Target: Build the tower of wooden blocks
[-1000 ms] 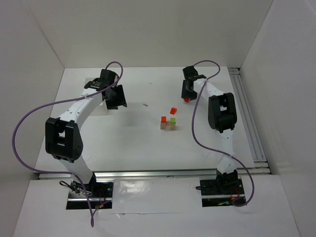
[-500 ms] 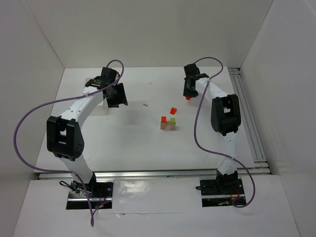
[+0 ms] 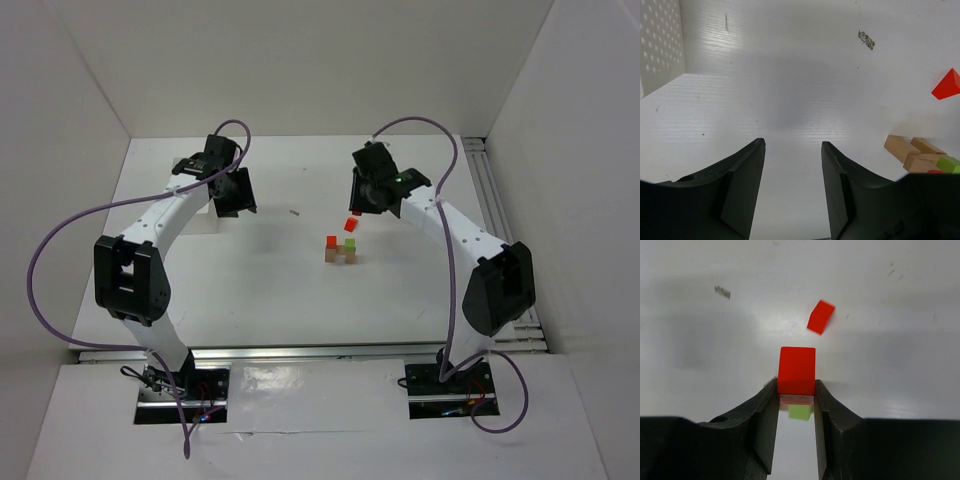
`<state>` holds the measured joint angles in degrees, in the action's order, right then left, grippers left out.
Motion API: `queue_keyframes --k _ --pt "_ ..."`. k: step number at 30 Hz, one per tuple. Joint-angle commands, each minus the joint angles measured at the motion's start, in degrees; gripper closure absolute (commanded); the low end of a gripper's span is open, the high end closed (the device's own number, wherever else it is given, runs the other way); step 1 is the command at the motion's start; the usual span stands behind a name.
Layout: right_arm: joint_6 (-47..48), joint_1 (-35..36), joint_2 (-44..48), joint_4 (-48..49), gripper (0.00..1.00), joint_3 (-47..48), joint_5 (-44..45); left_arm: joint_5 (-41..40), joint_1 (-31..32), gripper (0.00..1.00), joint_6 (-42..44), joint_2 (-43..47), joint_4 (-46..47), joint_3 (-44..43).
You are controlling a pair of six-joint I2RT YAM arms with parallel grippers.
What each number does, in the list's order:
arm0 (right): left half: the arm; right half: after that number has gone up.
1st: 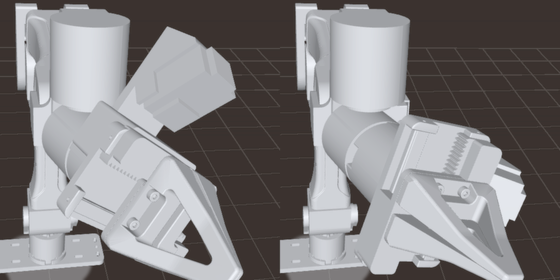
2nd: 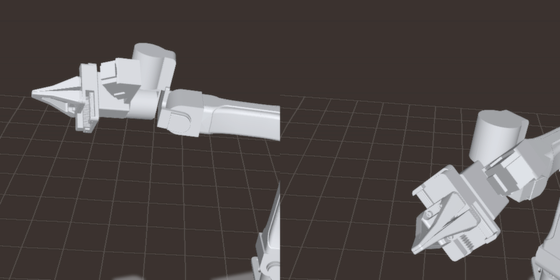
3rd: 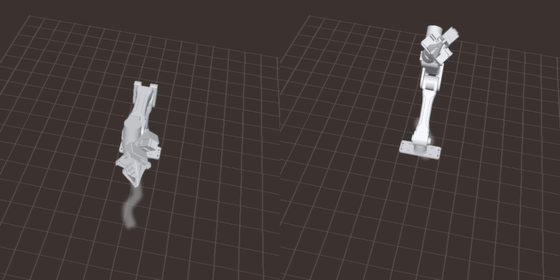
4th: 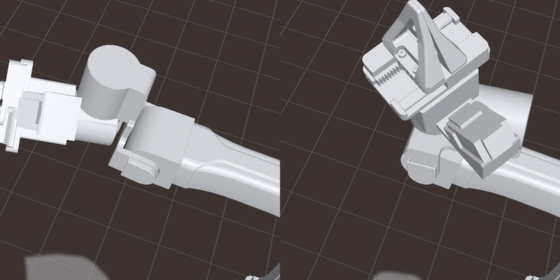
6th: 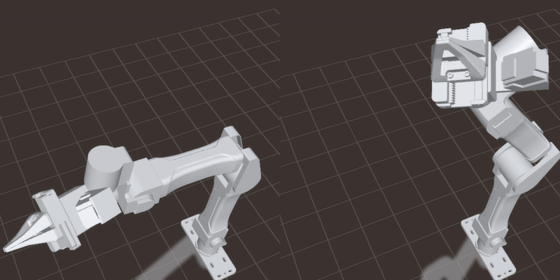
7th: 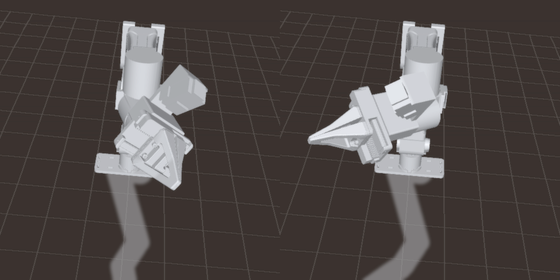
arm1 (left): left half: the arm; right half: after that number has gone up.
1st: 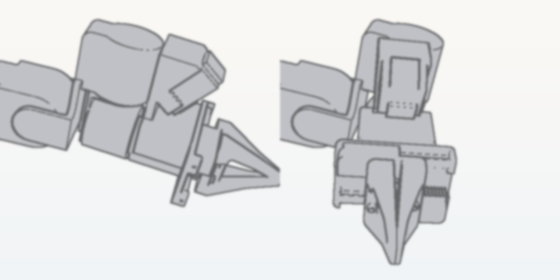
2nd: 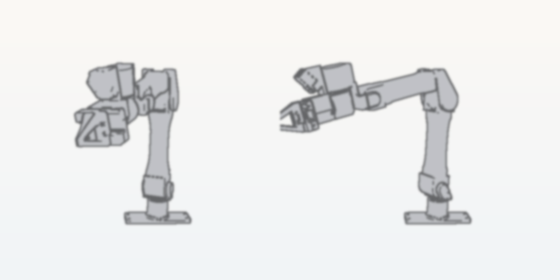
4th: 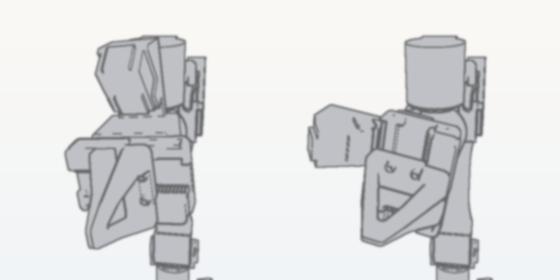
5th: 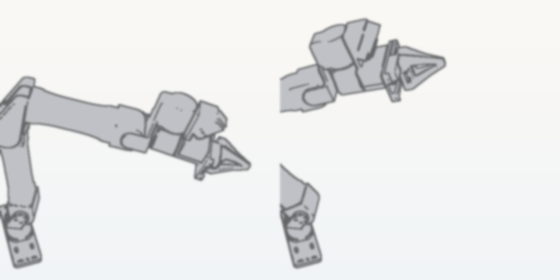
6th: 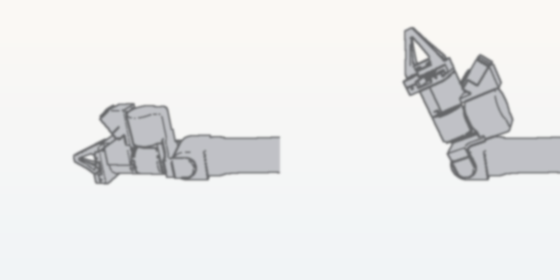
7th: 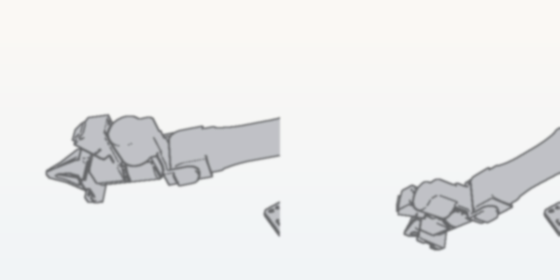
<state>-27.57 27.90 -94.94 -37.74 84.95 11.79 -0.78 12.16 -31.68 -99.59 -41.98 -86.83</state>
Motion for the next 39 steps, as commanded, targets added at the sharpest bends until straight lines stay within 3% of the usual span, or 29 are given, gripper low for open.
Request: queue_keyframes --k 1,13,39 --pt "-5.1 2.3 0.6 -4.4 0.86 -2.8 -0.4 -0.2 -0.3 0.39 0.4 2.1 -0.1 -0.5" --pt "-8.5 6.7 -1.7 -5.4 0.86 -4.8 0.3 -0.2 -0.3 0.39 0.9 3.7 0.5 1.2" --pt "-9.3 8.9 -1.7 -7.4 0.85 -5.8 3.5 1.4 -0.8 0.39 0.9 4.8 1.5 3.4"
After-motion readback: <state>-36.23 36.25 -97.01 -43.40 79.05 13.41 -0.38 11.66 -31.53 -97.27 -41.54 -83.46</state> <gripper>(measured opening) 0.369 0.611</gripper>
